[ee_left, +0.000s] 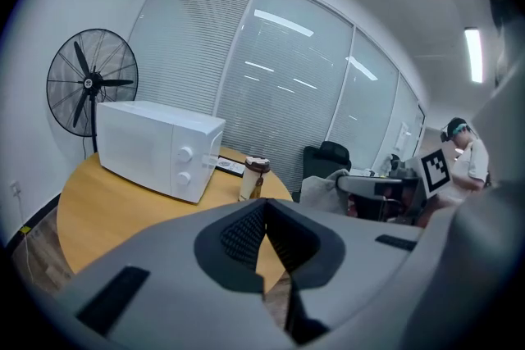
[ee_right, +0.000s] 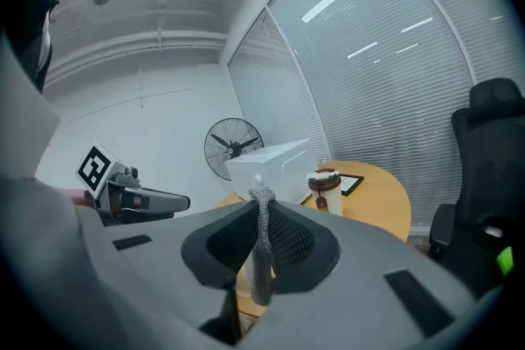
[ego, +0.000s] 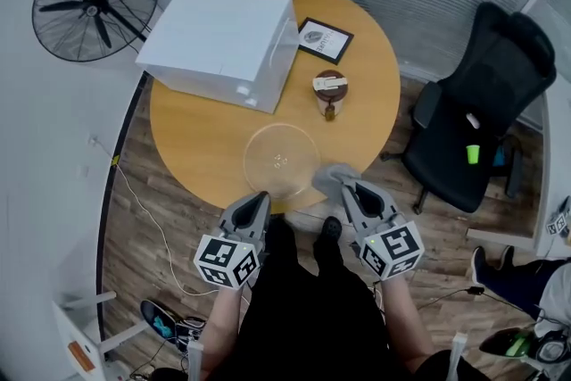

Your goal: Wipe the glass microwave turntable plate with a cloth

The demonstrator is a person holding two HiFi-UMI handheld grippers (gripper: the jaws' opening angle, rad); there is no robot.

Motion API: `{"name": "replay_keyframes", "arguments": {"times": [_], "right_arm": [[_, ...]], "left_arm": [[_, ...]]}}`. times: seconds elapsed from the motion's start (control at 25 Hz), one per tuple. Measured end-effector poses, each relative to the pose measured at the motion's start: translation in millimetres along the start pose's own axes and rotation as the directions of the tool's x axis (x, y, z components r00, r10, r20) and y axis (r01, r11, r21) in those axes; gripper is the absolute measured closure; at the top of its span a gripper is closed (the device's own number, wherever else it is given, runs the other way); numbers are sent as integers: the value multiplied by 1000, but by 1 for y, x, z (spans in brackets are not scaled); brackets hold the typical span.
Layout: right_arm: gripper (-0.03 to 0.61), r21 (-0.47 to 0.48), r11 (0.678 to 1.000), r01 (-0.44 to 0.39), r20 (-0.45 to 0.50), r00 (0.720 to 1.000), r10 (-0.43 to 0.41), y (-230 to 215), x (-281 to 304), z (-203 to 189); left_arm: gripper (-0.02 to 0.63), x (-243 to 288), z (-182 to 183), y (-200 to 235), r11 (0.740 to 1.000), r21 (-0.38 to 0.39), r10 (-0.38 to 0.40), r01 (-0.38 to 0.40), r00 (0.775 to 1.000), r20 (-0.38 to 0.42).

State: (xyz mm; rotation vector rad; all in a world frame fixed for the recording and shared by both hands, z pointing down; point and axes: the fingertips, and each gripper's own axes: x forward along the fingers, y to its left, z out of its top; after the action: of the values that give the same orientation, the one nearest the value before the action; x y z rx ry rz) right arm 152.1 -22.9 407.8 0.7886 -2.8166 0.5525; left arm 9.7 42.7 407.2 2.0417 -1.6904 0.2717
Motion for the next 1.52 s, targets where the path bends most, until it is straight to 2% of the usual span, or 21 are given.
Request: {"name": "replay_keyframes", "arguments": {"times": [0.2, 0.44, 0.72, 0.96, 1.16, 1.52], "right_arm": [[539, -3, 999, 50, -11, 999, -50, -4, 14, 1], [538, -4, 995, 101, -49, 994, -101, 2, 54, -7], [538, 3, 980, 199, -118, 973, -198, 11, 103, -25], [538, -14, 959, 284, -166, 945, -282, 11, 130, -43], [538, -25, 936, 352, -202, 915, -349, 5, 144, -60], [538, -42, 917, 396, -281, 877, -391, -7, 173, -94]], "left_arm": [[619, 15, 4, 21, 1000, 7, -26, 26, 1000, -15], [618, 33, -3, 67, 998, -5, -60, 60, 996, -66], [618, 59, -20, 116, 989, -17, -150, 149, 975, -165], [618, 85, -47, 161, 980, -44, -196, 192, 947, -256], [579, 104, -72, 191, 973, -88, -230, 213, 920, -317], [507, 129, -125, 232, 962, -208, -253, 179, 874, -416]]}}
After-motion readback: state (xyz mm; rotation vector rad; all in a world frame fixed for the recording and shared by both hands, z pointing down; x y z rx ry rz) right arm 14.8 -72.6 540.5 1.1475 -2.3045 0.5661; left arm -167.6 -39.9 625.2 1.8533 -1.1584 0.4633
